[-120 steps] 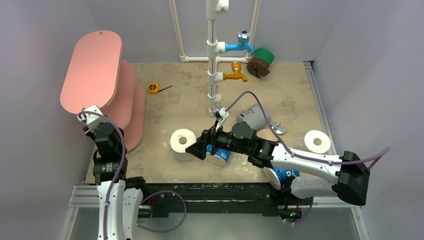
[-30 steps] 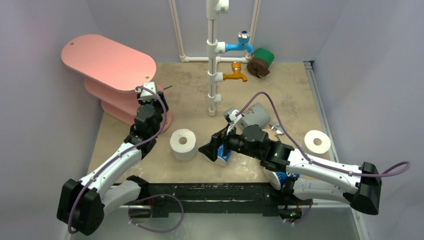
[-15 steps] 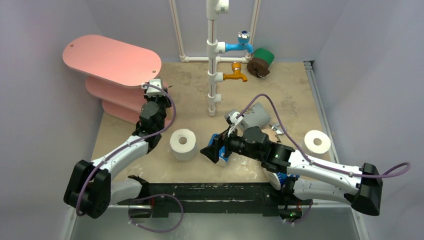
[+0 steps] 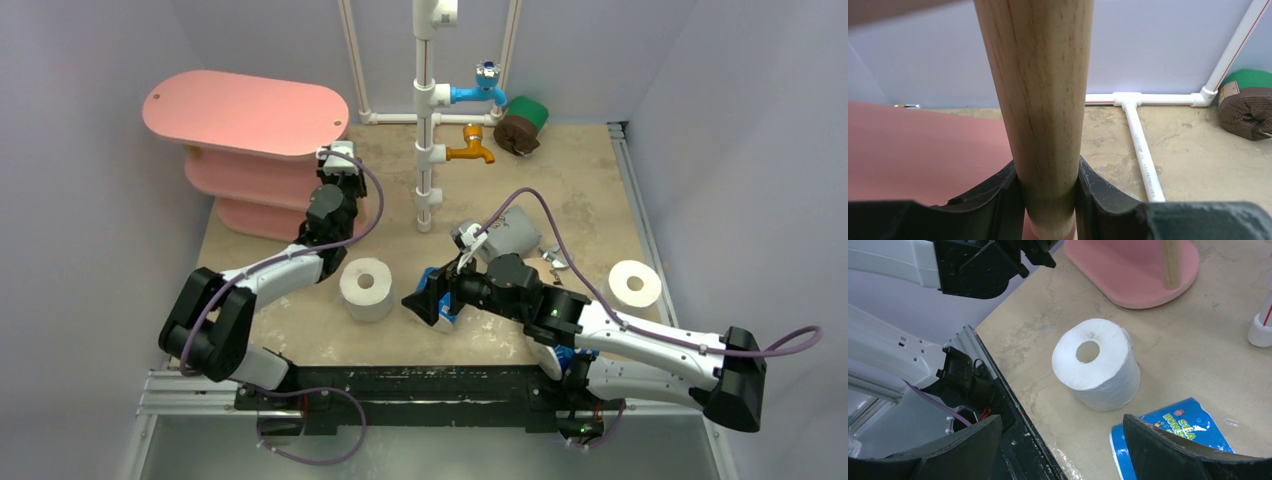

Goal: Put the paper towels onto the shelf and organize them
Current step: Adjust the shelf at the center of the board.

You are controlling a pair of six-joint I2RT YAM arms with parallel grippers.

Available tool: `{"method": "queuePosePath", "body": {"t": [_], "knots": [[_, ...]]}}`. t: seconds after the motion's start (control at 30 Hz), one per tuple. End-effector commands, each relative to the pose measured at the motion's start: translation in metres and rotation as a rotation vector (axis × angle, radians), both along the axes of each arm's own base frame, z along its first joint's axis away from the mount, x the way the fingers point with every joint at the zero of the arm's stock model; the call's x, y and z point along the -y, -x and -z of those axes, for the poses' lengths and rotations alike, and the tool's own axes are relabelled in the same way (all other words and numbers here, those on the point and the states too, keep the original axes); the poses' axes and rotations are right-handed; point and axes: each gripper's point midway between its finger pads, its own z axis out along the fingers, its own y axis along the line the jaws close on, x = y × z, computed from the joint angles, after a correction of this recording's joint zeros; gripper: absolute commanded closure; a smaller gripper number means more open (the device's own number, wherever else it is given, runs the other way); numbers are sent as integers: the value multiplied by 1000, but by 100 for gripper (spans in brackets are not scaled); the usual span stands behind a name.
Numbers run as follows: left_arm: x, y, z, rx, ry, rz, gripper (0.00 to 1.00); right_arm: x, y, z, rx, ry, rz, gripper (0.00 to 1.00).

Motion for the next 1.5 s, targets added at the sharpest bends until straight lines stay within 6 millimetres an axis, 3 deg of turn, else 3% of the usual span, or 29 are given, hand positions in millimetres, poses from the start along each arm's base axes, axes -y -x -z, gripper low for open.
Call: {"method": "queuePosePath", "body": {"t": [0.0,0.3,0.53,0.9,1.0,1.2,1.37,1.47], "knots": [[63,-4,-77,222,155,187,100,8,-2,-13,38,-12,20,7],[97,-24,-76,250,195,177,100,15,-1,-28,61,-27,31,7],[124,-36,-82,265,227,203,100,20,0,-21,57,-6,36,7],[139,-50,-76,249,228,195,100,27,-2,-20,62,2,62,7],[136,-50,-73,239,226,178,90,28,-2,-19,61,4,63,7],[126,-43,-75,237,226,154,58,29,-3,-21,63,4,74,7],[111,-27,-78,234,228,129,41,30,-4,-23,64,6,81,7],[97,-12,-79,227,216,110,22,31,-6,-24,67,13,89,7]]}}
